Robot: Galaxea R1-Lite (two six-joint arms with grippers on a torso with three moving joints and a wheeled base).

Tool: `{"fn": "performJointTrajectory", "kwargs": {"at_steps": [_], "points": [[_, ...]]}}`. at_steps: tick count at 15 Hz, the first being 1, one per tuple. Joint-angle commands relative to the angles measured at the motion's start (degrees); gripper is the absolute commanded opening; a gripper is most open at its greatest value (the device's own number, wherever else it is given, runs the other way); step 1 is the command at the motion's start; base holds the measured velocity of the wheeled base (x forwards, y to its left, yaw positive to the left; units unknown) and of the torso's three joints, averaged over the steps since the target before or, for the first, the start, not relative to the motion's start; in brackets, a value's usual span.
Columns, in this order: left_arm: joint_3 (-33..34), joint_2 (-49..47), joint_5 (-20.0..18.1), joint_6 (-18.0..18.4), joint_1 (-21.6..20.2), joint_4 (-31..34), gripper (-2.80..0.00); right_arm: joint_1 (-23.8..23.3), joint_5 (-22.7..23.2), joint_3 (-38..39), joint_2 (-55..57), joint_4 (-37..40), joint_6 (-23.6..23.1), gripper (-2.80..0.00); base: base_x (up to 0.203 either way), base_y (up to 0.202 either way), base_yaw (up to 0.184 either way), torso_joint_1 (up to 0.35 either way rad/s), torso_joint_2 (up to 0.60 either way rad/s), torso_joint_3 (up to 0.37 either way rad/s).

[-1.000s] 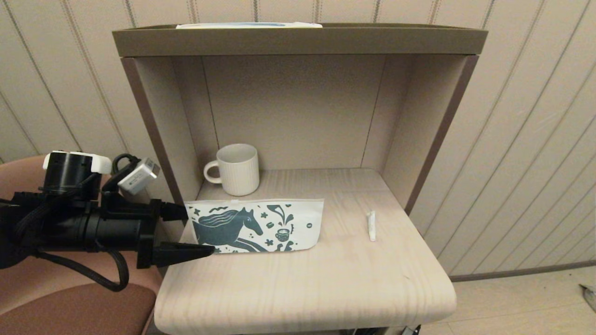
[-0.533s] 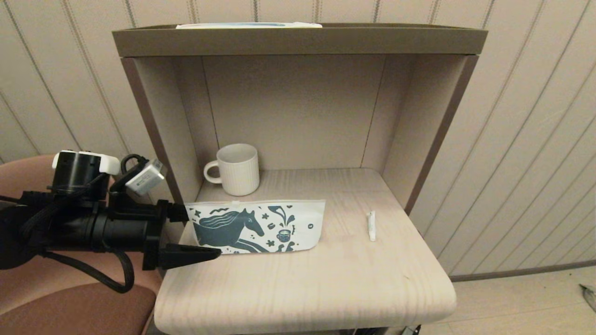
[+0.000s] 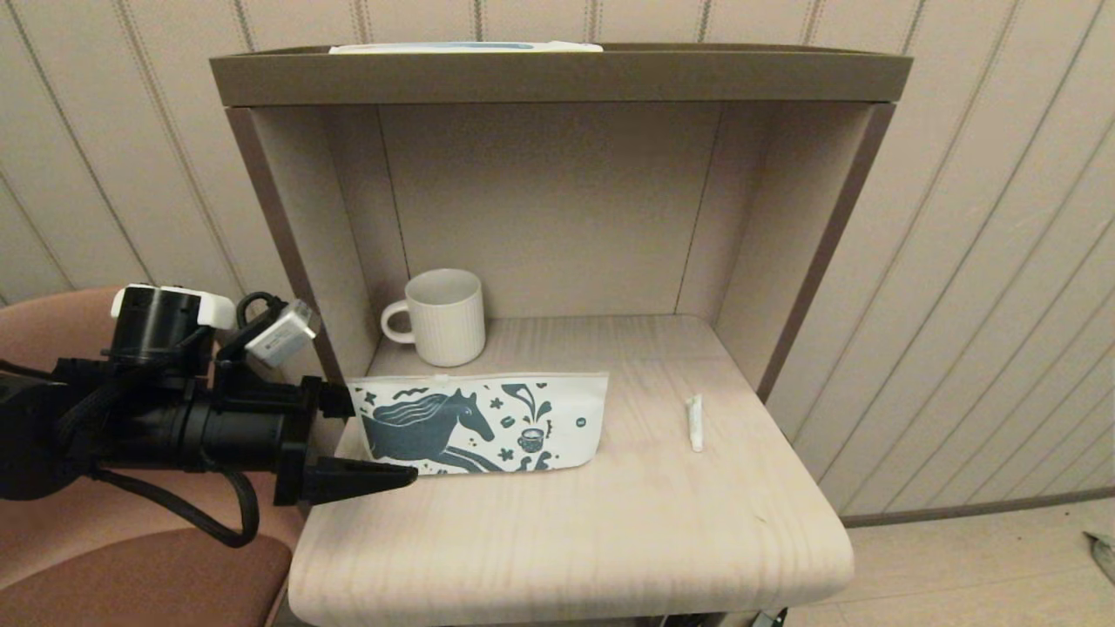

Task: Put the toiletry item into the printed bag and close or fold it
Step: Pick up the storage bag

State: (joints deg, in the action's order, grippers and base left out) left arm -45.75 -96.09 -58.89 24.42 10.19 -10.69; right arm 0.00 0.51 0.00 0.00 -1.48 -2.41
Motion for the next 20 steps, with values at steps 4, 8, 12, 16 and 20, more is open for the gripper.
{"fn": "performJointTrajectory", "kwargs": {"at_steps": [4, 8, 12, 16, 20], "points": [[-1.1, -0.1, -0.3, -0.3, 1.5, 0.0, 0.00, 0.0, 0.0, 0.0, 0.0, 0.0, 0.0, -2.80, 0.000, 0.000, 0.000, 0.000, 0.00, 0.000], [-0.7, -0.5, -0.2, -0.3, 1.6, -0.1, 0.00, 0.0, 0.0, 0.0, 0.0, 0.0, 0.0, -2.80, 0.000, 0.000, 0.000, 0.000, 0.00, 0.000], [-0.2, -0.6, 0.0, -0.1, 1.6, -0.1, -2.80, 0.1, 0.0, 0.0, 0.0, 0.0, 0.0, -2.80, 0.000, 0.000, 0.000, 0.000, 0.00, 0.000], [-0.2, -0.6, -0.2, -0.2, 1.6, 0.0, -2.80, 0.0, 0.0, 0.0, 0.0, 0.0, 0.0, -2.80, 0.000, 0.000, 0.000, 0.000, 0.00, 0.000], [0.6, -0.6, -0.2, 0.0, 1.7, 0.0, -2.80, 0.0, 0.0, 0.0, 0.0, 0.0, 0.0, -2.80, 0.000, 0.000, 0.000, 0.000, 0.00, 0.000]]}}
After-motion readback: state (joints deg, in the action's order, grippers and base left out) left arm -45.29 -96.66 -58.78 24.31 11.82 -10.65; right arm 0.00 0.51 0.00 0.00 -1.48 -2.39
